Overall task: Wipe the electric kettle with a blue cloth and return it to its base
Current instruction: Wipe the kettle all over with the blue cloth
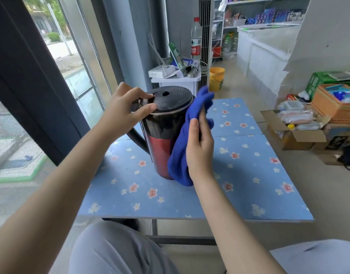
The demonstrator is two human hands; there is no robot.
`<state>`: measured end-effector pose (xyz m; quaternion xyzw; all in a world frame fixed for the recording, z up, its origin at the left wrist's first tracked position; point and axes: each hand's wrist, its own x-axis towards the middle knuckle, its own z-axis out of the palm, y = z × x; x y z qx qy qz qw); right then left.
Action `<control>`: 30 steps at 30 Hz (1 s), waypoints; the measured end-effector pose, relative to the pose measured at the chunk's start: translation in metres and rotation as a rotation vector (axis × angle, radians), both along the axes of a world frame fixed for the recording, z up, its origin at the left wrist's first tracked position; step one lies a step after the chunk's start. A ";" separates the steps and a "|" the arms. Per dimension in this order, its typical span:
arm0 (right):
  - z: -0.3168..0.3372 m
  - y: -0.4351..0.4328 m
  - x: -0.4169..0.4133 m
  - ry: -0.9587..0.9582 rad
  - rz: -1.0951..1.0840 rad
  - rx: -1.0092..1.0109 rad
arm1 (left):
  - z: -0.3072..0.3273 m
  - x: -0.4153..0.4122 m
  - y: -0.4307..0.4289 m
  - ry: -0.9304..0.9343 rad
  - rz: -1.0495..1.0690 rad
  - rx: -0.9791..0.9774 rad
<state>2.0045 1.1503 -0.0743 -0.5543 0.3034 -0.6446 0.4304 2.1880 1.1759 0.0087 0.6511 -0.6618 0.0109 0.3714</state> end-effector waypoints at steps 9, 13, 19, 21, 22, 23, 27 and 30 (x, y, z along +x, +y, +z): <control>-0.064 -0.033 -0.004 0.703 -0.153 -0.596 | -0.009 0.025 -0.016 0.350 0.030 0.009; -0.015 -0.071 -0.009 0.929 -0.309 -0.939 | -0.020 0.025 -0.019 0.579 -0.020 -0.010; 0.023 -0.078 -0.009 1.057 -0.377 -1.201 | -0.025 0.024 -0.027 0.642 -0.045 -0.063; 0.015 -0.078 -0.007 1.110 -0.384 -1.303 | -0.027 0.026 -0.027 0.651 -0.062 -0.077; 0.012 -0.079 -0.006 1.124 -0.379 -1.337 | -0.027 0.027 -0.027 0.649 -0.064 -0.080; 0.010 -0.078 -0.005 1.131 -0.371 -1.368 | -0.027 0.027 -0.027 0.647 -0.067 -0.081; 0.017 -0.081 -0.006 1.194 -0.338 -1.574 | -0.027 0.030 -0.027 0.665 -0.084 -0.075; 0.036 -0.084 -0.004 1.174 -0.357 -1.583 | -0.027 0.030 -0.028 0.681 -0.112 -0.096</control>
